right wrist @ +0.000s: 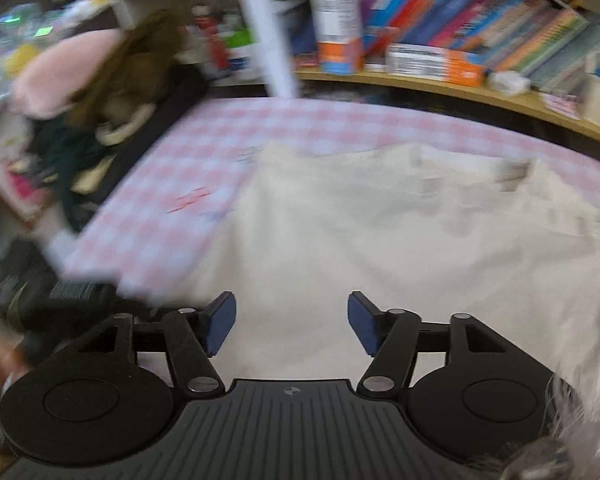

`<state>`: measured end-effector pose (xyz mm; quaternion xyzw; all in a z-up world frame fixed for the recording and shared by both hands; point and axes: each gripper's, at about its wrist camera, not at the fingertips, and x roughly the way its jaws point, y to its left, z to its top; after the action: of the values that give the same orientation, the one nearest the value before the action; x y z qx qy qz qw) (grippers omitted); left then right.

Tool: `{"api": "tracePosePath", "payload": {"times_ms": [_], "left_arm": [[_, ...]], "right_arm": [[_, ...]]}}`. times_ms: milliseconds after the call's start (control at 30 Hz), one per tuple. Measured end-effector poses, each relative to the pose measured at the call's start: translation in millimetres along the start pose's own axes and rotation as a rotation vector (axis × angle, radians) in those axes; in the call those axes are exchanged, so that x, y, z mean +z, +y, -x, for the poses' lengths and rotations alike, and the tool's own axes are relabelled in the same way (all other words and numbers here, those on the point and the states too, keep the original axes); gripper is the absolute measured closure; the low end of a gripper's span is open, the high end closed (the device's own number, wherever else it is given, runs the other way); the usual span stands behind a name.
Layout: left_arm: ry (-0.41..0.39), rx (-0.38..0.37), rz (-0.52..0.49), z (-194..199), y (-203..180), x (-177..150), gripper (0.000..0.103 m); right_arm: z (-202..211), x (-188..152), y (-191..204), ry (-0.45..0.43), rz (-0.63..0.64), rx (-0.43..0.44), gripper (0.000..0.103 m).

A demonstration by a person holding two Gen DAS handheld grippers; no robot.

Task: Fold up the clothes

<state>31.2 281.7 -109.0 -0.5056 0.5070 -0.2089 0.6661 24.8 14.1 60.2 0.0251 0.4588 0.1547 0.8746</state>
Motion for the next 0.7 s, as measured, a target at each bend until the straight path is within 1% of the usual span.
{"api": "tracePosePath", "payload": {"times_ms": [33, 100, 167, 300, 333, 367, 433, 500, 600, 700], "left_arm": [[0.001, 0.012, 0.006, 0, 1, 0, 0.084], [-0.003, 0.036, 0.009, 0, 2, 0, 0.091], [-0.022, 0.066, -0.065, 3, -11, -4, 0.093], [-0.035, 0.028, -0.296, 5, -53, -16, 0.093], [-0.037, 0.031, -0.352, 4, -63, -20, 0.093], [-0.037, 0.036, -0.385, 2, -69, -22, 0.093], [-0.033, 0.044, -0.424, -3, -75, -25, 0.093], [-0.025, 0.037, -0.434, -5, -77, -25, 0.093], [-0.020, 0.024, -0.463, -8, -82, -27, 0.095], [-0.016, 0.026, -0.489, -11, -86, -29, 0.096]], "right_arm": [[-6, 9, -2, 0.010, -0.008, -0.036, 0.040], [-21, 28, 0, 0.037, -0.006, -0.078, 0.039], [-37, 49, 7, 0.067, 0.019, -0.097, 0.039], [-71, 88, 35, 0.122, 0.124, -0.109, 0.036], [-80, 96, 44, 0.141, 0.149, -0.104, 0.036], [-88, 104, 52, 0.160, 0.167, -0.101, 0.036], [-106, 117, 68, 0.197, 0.215, -0.107, 0.036], [-125, 127, 84, 0.236, 0.277, -0.121, 0.036], [-151, 131, 103, 0.294, 0.364, -0.158, 0.039], [-176, 127, 117, 0.357, 0.448, -0.208, 0.043]]}}
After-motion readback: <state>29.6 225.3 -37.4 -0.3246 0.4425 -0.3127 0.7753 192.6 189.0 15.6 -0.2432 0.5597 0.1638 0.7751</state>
